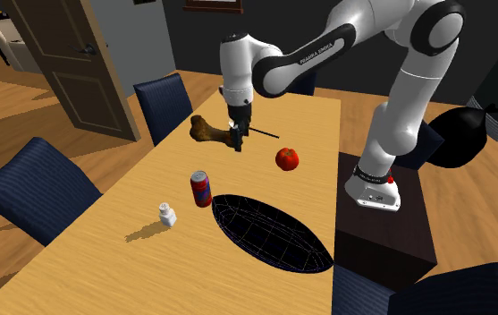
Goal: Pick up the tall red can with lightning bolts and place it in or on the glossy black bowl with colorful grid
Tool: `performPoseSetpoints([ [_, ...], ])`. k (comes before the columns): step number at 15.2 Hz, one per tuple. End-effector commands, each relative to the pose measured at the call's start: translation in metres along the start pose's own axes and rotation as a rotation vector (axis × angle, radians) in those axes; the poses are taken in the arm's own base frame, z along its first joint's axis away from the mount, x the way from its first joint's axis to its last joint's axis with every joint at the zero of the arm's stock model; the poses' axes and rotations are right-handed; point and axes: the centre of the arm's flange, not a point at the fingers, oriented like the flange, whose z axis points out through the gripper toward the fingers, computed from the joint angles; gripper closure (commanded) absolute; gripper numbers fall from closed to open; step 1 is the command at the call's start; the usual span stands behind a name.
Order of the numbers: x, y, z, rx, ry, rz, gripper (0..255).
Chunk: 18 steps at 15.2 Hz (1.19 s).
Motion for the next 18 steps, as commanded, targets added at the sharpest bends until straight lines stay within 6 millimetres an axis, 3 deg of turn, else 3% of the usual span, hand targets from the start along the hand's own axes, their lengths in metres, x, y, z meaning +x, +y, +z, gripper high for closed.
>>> performPoseSetpoints([
  [1, 0.016, -0.017, 0.011, 0.005, 0.004, 0.004, 0],
  [12, 0.109, -0.109, 0.065, 0.025, 0.023, 0.02, 0],
  [18, 0.114, -0.114, 0.094, 0.026, 0.024, 0.02, 0],
])
